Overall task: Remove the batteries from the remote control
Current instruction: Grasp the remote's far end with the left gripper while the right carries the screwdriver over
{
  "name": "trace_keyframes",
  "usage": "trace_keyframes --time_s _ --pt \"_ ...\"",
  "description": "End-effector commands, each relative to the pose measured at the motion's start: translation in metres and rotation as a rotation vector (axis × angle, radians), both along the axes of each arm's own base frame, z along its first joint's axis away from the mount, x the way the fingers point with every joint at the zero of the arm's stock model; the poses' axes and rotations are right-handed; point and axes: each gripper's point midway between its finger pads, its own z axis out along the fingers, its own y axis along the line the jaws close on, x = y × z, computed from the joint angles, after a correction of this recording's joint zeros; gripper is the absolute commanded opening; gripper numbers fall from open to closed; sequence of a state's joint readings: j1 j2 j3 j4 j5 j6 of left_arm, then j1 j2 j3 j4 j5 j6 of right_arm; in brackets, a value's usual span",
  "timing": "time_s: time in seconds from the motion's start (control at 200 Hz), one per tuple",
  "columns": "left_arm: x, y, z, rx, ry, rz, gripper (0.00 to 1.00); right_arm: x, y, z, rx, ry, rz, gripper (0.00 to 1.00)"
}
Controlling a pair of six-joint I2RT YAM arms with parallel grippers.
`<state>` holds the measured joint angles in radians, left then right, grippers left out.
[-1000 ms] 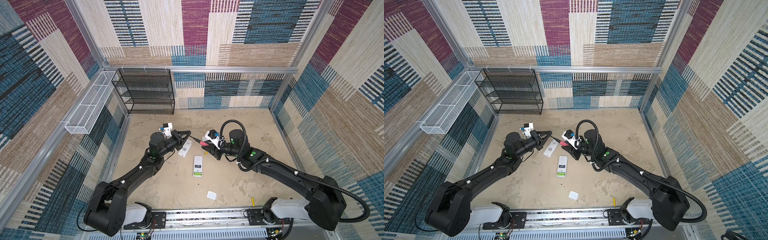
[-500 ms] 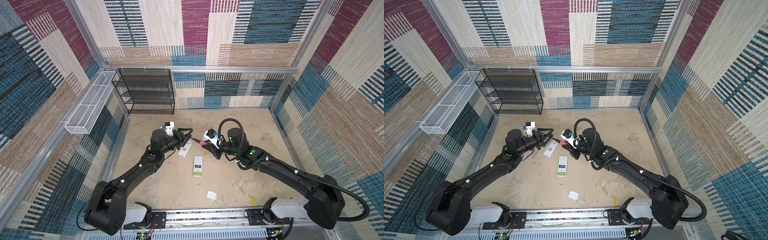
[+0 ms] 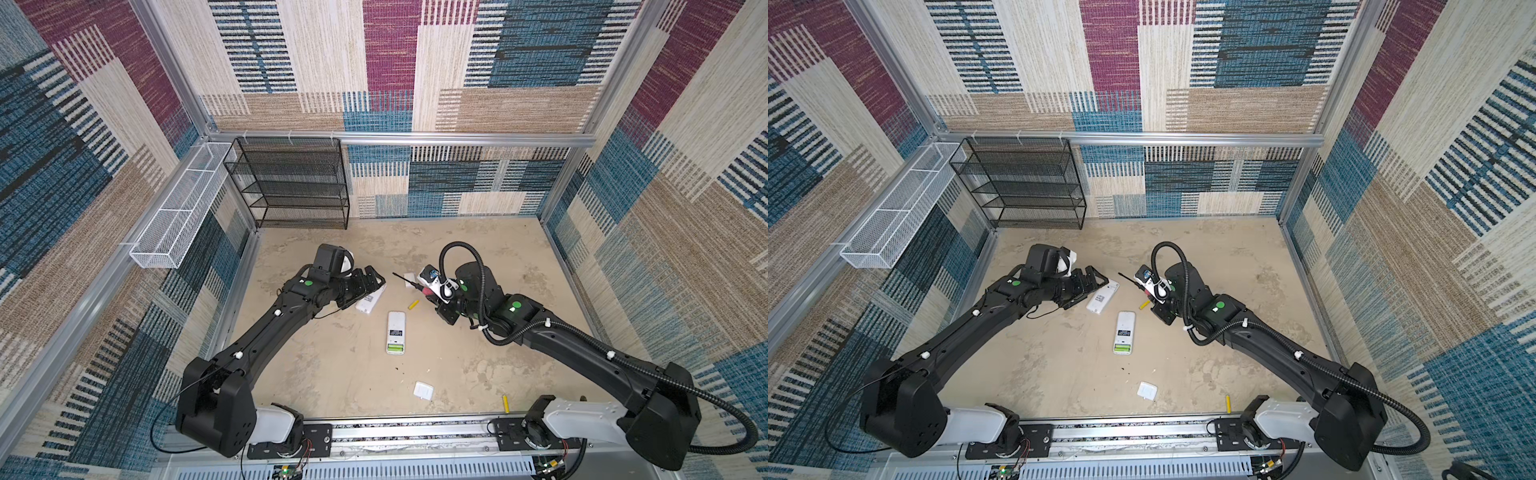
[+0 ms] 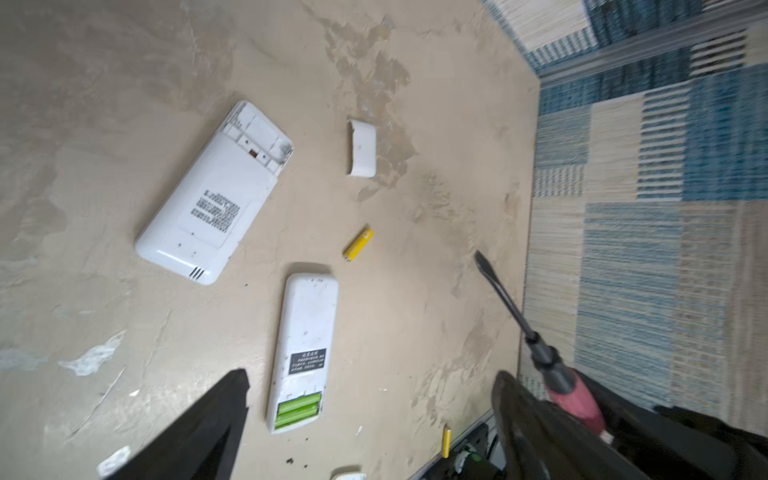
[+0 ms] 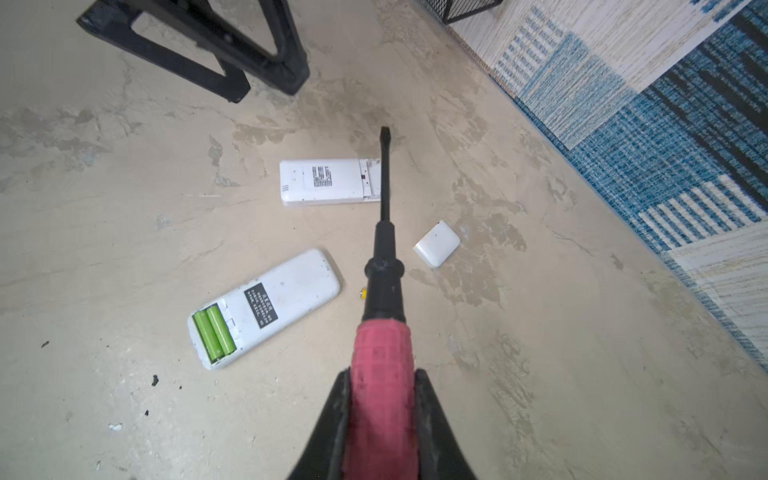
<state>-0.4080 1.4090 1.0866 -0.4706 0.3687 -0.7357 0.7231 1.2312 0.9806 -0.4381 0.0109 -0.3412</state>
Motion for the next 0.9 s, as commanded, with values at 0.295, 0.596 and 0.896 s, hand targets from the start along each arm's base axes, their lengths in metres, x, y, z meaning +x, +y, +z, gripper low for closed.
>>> trace_keyframes --time_s 0.295,0.596,0.896 --pt "-0.022 -0.027 -0.072 0.322 0.159 -0.199 0.97 -0.017 -0.04 -0.027 -0.199 0.089 -0.137 0.0" --pt "-0.016 -0.042 -0.109 0.465 0.231 -0.246 0.98 -0.022 -0.042 -0.012 -0.164 0.059 -0.133 0.0" --pt "-0.016 -0.054 -0.132 0.525 0.271 -0.302 0.97 -0.025 -0.041 -0.011 -0.16 0.055 -0.123 0.0"
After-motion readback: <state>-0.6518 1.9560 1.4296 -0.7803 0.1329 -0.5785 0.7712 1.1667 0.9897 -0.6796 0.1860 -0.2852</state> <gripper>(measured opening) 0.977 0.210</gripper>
